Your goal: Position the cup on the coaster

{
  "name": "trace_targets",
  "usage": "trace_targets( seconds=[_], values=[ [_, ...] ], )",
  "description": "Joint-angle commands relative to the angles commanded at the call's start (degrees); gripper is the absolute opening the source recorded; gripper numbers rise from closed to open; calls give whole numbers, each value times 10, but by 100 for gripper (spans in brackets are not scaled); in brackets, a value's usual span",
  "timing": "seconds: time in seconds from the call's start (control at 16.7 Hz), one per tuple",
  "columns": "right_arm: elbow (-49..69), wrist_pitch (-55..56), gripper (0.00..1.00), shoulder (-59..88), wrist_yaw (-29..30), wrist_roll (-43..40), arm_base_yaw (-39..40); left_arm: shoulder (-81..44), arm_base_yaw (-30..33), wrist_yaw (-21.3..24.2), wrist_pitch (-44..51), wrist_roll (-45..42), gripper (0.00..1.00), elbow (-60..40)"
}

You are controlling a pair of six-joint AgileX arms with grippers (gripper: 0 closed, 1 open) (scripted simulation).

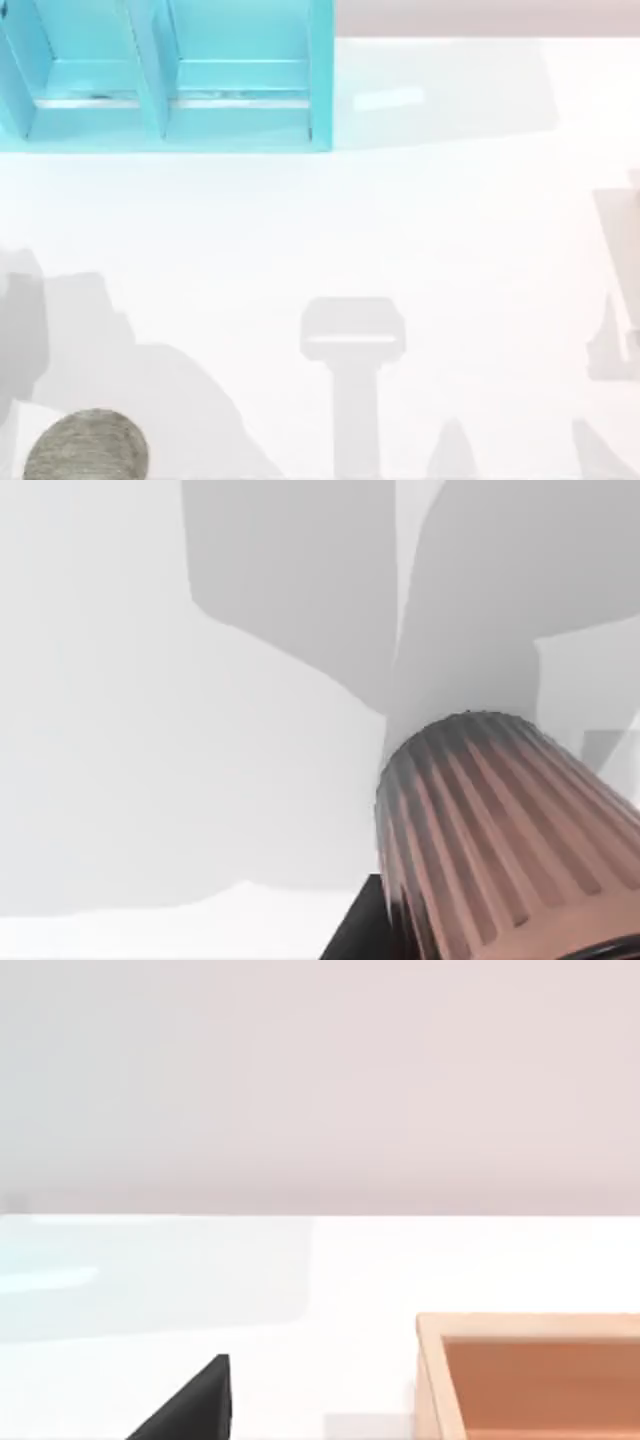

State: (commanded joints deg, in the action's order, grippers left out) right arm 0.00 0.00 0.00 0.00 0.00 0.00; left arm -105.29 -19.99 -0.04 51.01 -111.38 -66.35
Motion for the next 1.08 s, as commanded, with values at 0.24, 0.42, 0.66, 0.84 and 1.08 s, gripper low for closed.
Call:
trace_targets(
  seconds=[0.24, 0.42, 0.66, 0.84, 1.08],
  values=[
    [0, 0, 100, 0, 0, 0, 0, 0, 0, 0, 0, 0, 0, 0],
    [0, 0, 100, 0, 0, 0, 0, 0, 0, 0, 0, 0, 0, 0],
    [0, 0, 100, 0, 0, 0, 0, 0, 0, 0, 0, 0, 0, 0],
    [0, 0, 100, 0, 0, 0, 0, 2, 3, 0, 1, 5, 0, 0],
    [0, 0, 100, 0, 0, 0, 0, 21, 28, 0, 12, 86, 0, 3]
  ],
)
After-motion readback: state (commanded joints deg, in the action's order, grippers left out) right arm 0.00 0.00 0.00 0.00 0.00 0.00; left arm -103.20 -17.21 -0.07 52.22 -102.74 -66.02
